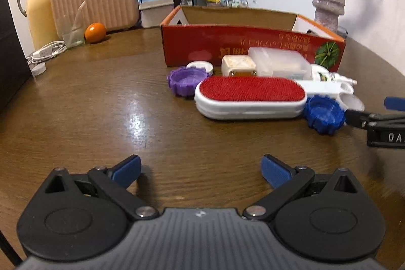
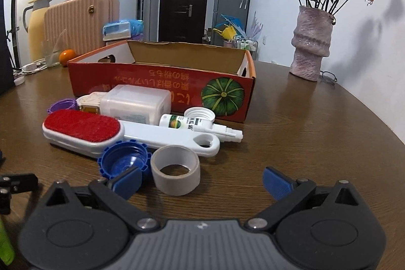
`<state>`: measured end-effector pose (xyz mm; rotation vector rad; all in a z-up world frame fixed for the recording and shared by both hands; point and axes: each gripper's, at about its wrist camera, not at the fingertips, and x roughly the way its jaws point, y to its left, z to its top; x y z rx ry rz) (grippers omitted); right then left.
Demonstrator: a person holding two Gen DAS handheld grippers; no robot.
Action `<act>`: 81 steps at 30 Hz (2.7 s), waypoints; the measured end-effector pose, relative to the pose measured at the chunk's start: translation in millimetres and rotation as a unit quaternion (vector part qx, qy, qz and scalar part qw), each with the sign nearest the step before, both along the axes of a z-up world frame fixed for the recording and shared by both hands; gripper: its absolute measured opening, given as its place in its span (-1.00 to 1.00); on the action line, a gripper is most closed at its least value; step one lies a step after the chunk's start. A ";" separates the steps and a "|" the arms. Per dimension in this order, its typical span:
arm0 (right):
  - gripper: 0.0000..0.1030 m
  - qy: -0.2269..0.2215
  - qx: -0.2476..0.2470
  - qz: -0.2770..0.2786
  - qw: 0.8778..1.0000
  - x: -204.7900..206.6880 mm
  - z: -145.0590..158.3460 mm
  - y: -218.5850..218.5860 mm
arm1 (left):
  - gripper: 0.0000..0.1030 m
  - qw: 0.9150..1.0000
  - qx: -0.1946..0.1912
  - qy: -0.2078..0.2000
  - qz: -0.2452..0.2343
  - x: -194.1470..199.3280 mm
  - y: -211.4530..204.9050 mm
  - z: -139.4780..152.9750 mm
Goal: Organize rigid objects
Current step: 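Move the left tool to the green spray bottle while the right tool approaches the blue cap, then close the left tool on the green spray bottle while the right tool grasps the blue cap, then carry the green bottle with the left tool while the right tool carries the blue cap into the box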
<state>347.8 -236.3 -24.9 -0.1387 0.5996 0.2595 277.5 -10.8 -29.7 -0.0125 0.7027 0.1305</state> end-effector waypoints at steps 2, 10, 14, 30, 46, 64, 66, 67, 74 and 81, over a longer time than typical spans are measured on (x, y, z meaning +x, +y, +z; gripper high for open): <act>0.98 0.000 0.002 -0.001 1.000 -2.9 1.2 1.3 | 1.00 1.000 0.014 -0.016 0.002 -0.5 -2.6 2.3; 0.99 -0.004 -0.001 0.004 1.000 -17.4 8.1 4.9 | 1.00 0.996 0.020 -0.081 0.009 -21.6 -6.1 19.4; 0.99 -0.008 -0.001 -0.002 1.000 -18.9 10.7 4.1 | 1.00 0.993 -0.106 -0.021 0.043 -16.4 -4.1 19.3; 0.99 -0.002 0.032 -0.029 0.999 -31.3 6.2 -21.1 | -0.31 0.996 -0.071 -0.015 -0.045 7.5 -49.8 9.7; 0.82 0.015 0.066 0.031 0.997 -48.8 3.8 19.9 | -0.22 0.990 0.045 -0.021 -0.133 -27.3 10.2 0.8; 0.16 0.040 0.018 0.028 0.999 -5.7 -1.2 74.6 | -0.38 0.993 -0.029 -0.027 -0.111 -29.0 72.1 -0.5; 0.04 0.038 0.012 0.023 0.999 -4.8 0.9 75.1 | -0.39 0.993 -0.039 -0.028 -0.107 -30.1 75.6 0.9; 0.04 0.038 0.012 0.022 0.999 -5.1 2.3 74.7 | -0.39 0.993 -0.040 -0.030 -0.103 -31.8 76.7 1.1; 0.03 0.023 0.016 0.031 0.999 -31.5 14.6 72.0 | -0.39 0.994 -0.018 -0.080 -0.068 -59.9 68.6 18.9; 0.03 -0.018 0.021 0.008 1.000 -83.9 38.8 40.3 | -0.39 0.989 -0.010 -0.134 -0.053 -101.5 50.8 47.2</act>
